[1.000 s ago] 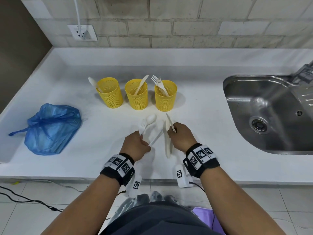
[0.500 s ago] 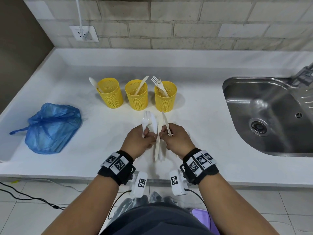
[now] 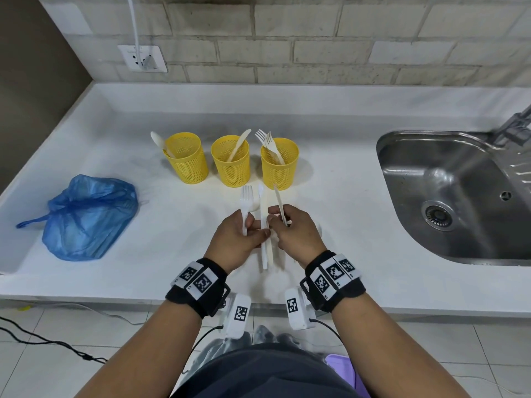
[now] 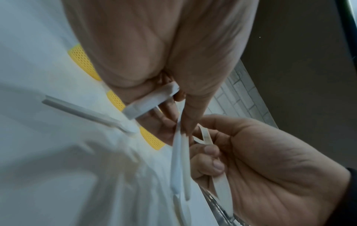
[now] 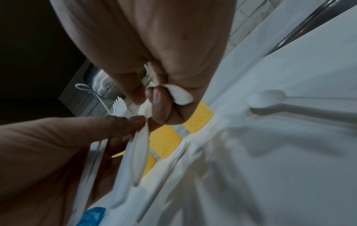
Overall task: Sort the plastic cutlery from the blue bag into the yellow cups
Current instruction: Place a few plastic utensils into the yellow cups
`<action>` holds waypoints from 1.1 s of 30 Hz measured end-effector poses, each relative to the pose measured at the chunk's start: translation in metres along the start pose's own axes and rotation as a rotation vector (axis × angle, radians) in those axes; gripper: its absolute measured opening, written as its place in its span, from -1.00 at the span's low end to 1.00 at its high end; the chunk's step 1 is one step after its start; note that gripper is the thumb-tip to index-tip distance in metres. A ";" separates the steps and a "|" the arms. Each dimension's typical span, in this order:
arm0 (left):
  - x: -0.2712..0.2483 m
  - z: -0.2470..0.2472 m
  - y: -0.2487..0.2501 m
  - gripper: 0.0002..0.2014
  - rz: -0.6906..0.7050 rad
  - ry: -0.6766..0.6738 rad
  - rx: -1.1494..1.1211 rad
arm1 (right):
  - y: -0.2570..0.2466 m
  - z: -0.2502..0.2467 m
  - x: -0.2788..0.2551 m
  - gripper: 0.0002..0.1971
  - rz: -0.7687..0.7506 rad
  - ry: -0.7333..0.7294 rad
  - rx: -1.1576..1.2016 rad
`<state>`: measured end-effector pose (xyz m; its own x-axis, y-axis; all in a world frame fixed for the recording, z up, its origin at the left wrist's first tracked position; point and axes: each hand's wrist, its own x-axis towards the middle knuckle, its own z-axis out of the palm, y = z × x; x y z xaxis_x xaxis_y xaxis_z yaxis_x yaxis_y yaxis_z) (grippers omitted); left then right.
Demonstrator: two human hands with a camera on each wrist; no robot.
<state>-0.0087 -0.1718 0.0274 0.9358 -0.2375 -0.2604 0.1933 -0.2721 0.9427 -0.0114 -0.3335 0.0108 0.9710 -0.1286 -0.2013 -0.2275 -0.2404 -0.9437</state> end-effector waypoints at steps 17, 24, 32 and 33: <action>-0.008 -0.005 0.014 -0.52 -0.058 0.045 -0.207 | -0.022 -0.002 -0.008 -0.77 0.174 -0.028 0.357; -0.005 -0.005 0.010 -0.56 -0.016 0.068 -0.151 | -0.016 0.005 -0.006 -0.71 0.002 0.041 0.192; -0.002 -0.010 0.000 -0.69 0.107 -0.011 0.233 | -0.017 0.008 -0.005 -0.80 -0.037 0.036 0.226; -0.003 -0.008 0.002 -0.75 0.105 -0.035 0.191 | -0.018 0.008 -0.005 -0.81 -0.032 0.041 0.214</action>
<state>-0.0088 -0.1639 0.0315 0.9363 -0.3053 -0.1736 0.0331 -0.4153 0.9091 -0.0116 -0.3208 0.0269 0.9728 -0.1642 -0.1636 -0.1716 -0.0355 -0.9845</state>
